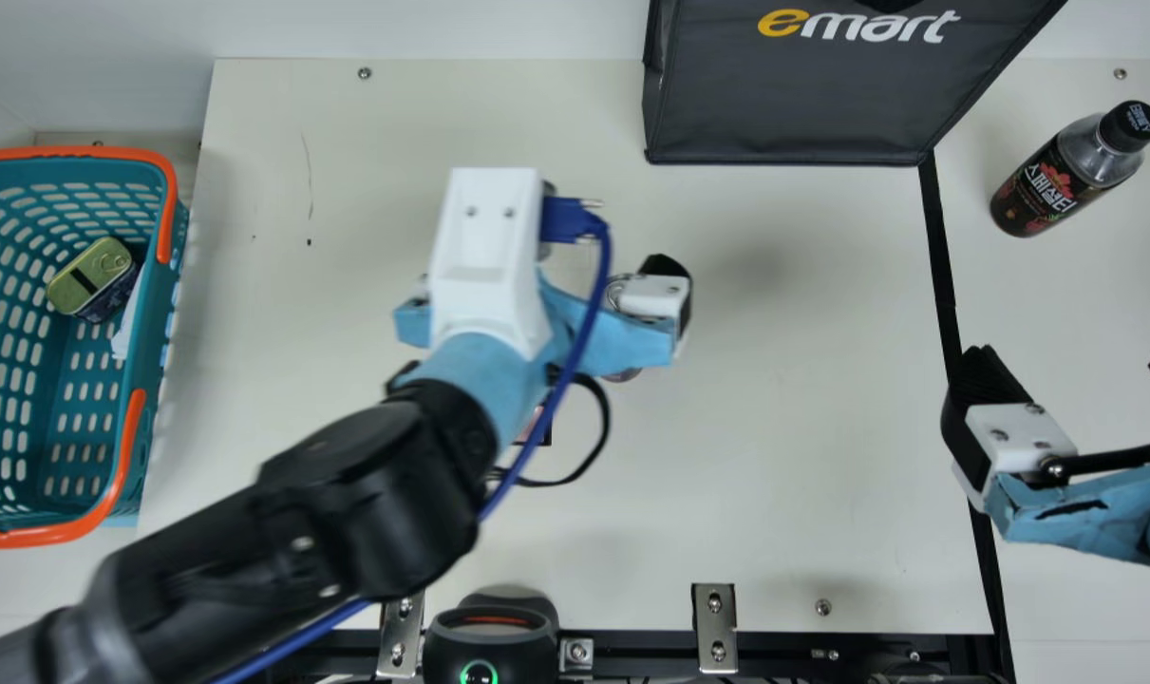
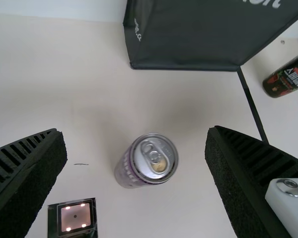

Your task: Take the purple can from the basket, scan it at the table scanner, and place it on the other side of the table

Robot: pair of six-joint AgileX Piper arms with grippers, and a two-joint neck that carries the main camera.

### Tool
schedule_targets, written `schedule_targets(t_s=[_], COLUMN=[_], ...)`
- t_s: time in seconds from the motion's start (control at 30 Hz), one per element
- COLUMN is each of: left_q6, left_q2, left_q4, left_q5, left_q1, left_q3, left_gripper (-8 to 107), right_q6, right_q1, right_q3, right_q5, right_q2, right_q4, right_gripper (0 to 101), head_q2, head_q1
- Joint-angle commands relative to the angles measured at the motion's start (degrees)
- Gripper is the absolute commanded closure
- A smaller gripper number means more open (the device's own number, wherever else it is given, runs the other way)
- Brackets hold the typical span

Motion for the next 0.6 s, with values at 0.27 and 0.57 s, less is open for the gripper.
schedule_targets(t_s=[0.27, 0.57], left_q6=[9.49, 25.82], left_q2=[-19.33, -32.23], left_q4=[-7.49, -17.2], left_q5=[-8.19, -12.2], left_q1=[9.21, 18.9], left_q3=[15.48, 23.33], left_gripper=[9, 9], right_q6=[0.0, 0.0], right_q1=[0.0, 0.0], right_q3=[0.0, 0.0], right_q5=[0.0, 0.0], right_q2=[0.0, 0.0], right_q4=[0.0, 0.0], right_gripper=[6, 6], head_q2=[0.09, 0.09], head_q1=[-1.66, -1.66])
